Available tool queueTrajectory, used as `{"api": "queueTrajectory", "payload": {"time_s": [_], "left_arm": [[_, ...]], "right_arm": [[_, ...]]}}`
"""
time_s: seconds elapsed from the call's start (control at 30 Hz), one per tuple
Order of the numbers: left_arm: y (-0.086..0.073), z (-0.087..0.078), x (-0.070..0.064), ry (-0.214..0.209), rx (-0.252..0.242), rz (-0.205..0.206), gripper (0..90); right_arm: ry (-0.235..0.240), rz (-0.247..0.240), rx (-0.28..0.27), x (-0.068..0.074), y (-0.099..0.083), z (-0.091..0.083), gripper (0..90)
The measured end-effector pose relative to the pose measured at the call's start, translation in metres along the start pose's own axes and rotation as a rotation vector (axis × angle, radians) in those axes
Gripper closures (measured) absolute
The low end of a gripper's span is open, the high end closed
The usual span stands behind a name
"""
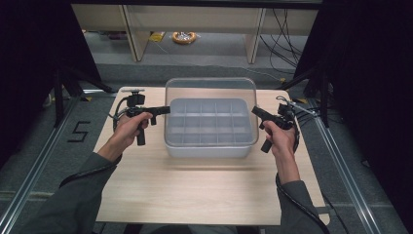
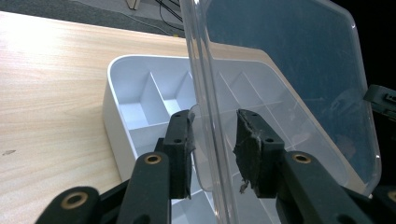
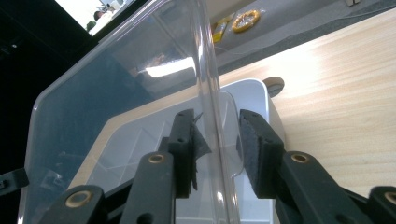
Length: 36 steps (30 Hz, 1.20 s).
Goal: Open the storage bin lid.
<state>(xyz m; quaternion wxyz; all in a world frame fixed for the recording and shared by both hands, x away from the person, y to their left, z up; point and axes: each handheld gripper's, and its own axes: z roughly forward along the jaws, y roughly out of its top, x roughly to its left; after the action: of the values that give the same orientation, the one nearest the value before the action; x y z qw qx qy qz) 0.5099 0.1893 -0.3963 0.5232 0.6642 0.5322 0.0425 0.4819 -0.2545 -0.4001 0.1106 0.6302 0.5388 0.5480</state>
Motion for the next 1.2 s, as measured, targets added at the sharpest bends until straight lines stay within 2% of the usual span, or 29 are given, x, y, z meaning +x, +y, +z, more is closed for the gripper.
{"api": "queueTrajectory", "payload": {"time_s": [0.03, 0.1, 0.3, 0.37, 0.4, 0.43, 0.47, 0.53, 0.57, 0.6, 0.63, 0.67, 0.73, 0.77, 0.83, 0.9, 0.93, 0.97, 1.1, 1.2], "left_arm": [[-0.001, -0.002, 0.0, -0.002, 0.008, 0.013, 65.4], [-0.003, -0.003, -0.002, -0.002, -0.003, 0.004, 65.4], [-0.009, -0.008, -0.004, -0.014, -0.002, 0.014, 65.5], [-0.012, -0.009, -0.004, -0.017, -0.008, 0.008, 65.6], [-0.012, -0.009, -0.004, -0.017, -0.008, 0.008, 65.7], [-0.013, -0.01, -0.004, -0.017, -0.002, 0.009, 65.7], [-0.015, -0.01, -0.004, -0.019, -0.001, 0.008, 65.6], [-0.016, -0.01, -0.004, -0.015, -0.005, 0.011, 65.5], [-0.018, -0.011, -0.005, -0.015, -0.002, 0.013, 65.5], [-0.018, -0.011, -0.005, -0.015, -0.002, 0.013, 65.5], [-0.02, -0.012, -0.006, -0.015, -0.007, 0.012, 65.5], [-0.02, -0.012, -0.006, -0.015, -0.007, 0.012, 65.5], [-0.021, -0.016, -0.007, -0.018, -0.012, 0.017, 65.5], [-0.022, -0.017, -0.008, -0.022, -0.014, 0.016, 65.5], [-0.024, -0.019, -0.008, -0.025, -0.014, 0.022, 65.5], [-0.026, -0.021, -0.009, -0.028, -0.018, 0.021, 65.5], [-0.026, -0.021, -0.009, -0.028, -0.018, 0.021, 65.5], [-0.028, -0.023, -0.009, -0.028, -0.02, 0.024, 65.5], [-0.03, -0.025, -0.01, -0.033, -0.023, 0.024, 66.1], [-0.032, -0.027, -0.011, -0.035, -0.02, 0.028, 66.1]], "right_arm": [[-0.001, 0.004, -0.001, 0.001, 0.0, -0.002, 67.9], [-0.005, -0.026, -0.005, 0.001, -0.001, -0.005, 68.0], [0.009, -0.017, -0.004, 0.003, -0.006, -0.013, 68.1], [0.007, -0.048, -0.008, 0.001, -0.008, -0.017, 68.7], [0.007, -0.048, -0.008, 0.001, -0.008, -0.017, 68.7], [0.008, -0.026, -0.009, 0.002, -0.01, -0.018, 69.0], [0.034, -0.013, -0.015, 0.003, -0.013, -0.02, 69.0], [0.006, -0.049, -0.014, 0.001, -0.014, -0.022, 69.0], [0.018, -0.009, -0.012, 0.003, -0.016, -0.023, 69.1], [0.015, -0.042, -0.018, 0.001, -0.017, -0.023, 69.0], [0.019, -0.034, -0.019, 0.001, -0.018, -0.024, 69.1], [0.032, -0.005, -0.021, 0.003, -0.019, -0.025, 69.0], [0.023, -0.022, -0.016, 0.003, -0.021, -0.027, 69.1], [0.01, -0.047, -0.022, 0.001, -0.022, -0.028, 69.0], [0.01, -0.055, -0.025, 0.002, -0.023, -0.03, 69.1], [0.023, -0.019, -0.023, 0.005, -0.025, -0.032, 69.2], [0.023, -0.019, -0.023, 0.005, -0.025, -0.032, 69.2], [0.032, -0.051, -0.027, 0.003, -0.026, -0.035, 69.2], [0.041, -0.015, -0.016, 0.005, -0.032, -0.039, 69.1], [0.043, -0.01, -0.014, 0.004, -0.034, -0.04, 69.1]]}}
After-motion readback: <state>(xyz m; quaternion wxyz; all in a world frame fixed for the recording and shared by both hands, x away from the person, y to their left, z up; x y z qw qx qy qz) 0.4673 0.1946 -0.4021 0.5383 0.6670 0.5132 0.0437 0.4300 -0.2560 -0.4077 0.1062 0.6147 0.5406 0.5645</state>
